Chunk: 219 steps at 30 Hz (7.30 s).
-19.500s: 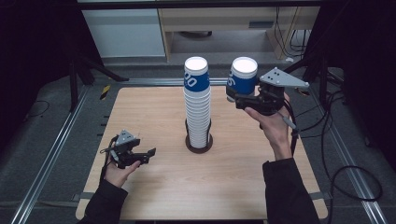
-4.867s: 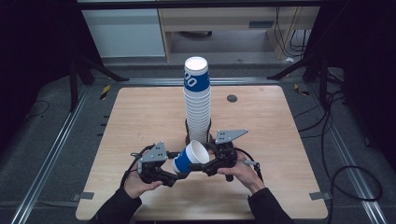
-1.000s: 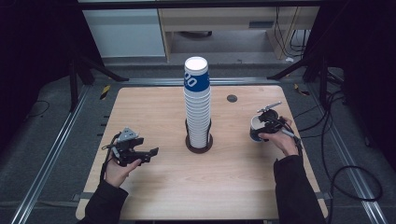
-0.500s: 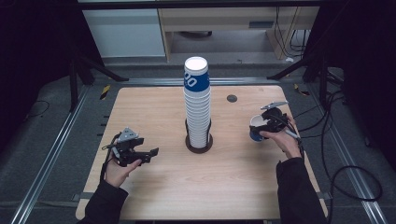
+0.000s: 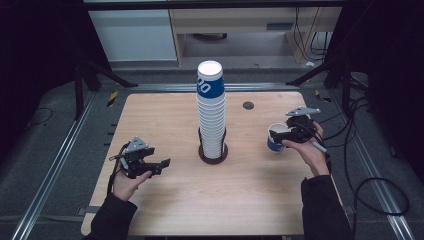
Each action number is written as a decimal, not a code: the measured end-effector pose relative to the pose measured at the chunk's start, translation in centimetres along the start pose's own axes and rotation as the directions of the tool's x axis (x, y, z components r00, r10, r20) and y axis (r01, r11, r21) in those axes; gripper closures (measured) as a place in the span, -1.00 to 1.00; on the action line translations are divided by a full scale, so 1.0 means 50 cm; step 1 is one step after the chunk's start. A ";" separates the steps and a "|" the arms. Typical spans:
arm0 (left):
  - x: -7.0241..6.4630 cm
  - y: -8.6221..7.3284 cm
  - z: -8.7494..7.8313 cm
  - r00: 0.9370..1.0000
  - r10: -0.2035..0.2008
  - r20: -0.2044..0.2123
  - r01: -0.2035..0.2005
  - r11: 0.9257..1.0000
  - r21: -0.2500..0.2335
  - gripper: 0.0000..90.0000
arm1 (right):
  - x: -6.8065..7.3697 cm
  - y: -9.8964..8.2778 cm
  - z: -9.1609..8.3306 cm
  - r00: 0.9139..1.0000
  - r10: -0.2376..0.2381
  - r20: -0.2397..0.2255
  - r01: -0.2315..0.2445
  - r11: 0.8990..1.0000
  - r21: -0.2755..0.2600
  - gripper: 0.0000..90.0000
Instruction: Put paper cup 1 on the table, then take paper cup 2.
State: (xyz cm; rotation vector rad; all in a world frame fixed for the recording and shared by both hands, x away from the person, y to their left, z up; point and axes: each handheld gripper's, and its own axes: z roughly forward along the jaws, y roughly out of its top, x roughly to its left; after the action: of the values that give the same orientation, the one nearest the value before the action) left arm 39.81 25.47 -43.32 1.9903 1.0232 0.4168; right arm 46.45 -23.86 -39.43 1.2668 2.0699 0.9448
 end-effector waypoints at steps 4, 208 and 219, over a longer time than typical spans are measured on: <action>-0.001 0.001 -0.001 1.000 0.000 0.001 0.000 1.000 -0.003 -0.56 | 0.012 0.008 -0.025 0.999 0.005 -0.035 -0.007 0.998 -0.068 -0.84; -0.062 0.022 -0.009 0.991 0.086 0.097 -0.083 0.996 -0.039 -0.55 | 0.220 -0.006 -0.082 0.877 -0.283 -0.390 0.151 0.930 -0.335 -0.56; -0.076 0.027 -0.011 0.984 0.118 0.134 -0.114 0.993 -0.034 -0.55 | 0.252 -0.025 -0.054 0.825 -0.337 -0.454 0.213 0.929 -0.301 -0.56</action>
State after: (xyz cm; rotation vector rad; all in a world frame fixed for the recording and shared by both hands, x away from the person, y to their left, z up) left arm 37.82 22.34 -41.59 2.0311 0.8157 0.3497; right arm 38.54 -13.62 -39.74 0.6039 2.3443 1.4433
